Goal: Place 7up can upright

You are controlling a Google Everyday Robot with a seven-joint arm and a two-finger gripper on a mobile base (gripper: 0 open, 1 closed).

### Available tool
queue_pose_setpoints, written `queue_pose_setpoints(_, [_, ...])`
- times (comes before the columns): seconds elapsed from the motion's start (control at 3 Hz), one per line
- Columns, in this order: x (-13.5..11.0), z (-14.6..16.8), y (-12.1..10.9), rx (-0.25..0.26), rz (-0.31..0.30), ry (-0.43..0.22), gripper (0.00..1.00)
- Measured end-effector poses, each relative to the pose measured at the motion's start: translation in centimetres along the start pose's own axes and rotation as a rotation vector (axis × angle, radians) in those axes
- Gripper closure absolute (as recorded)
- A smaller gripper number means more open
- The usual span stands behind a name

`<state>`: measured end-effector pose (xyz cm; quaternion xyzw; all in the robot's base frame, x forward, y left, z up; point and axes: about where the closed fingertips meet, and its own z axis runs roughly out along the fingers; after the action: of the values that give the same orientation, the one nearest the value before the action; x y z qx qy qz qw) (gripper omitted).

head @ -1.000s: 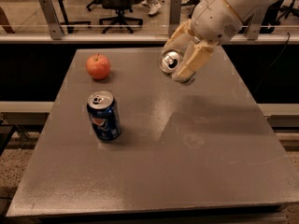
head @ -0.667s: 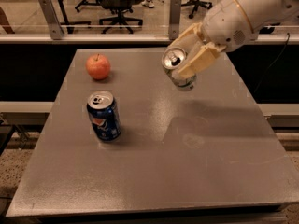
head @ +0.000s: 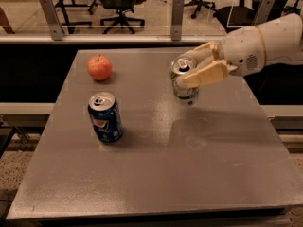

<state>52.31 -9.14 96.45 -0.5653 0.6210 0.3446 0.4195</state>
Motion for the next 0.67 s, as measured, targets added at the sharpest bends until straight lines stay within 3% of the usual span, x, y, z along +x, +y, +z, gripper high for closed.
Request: queue_pose_setpoints(0.67, [2.6,0.1,-0.3,0.045,0.141,-0.115,1.00])
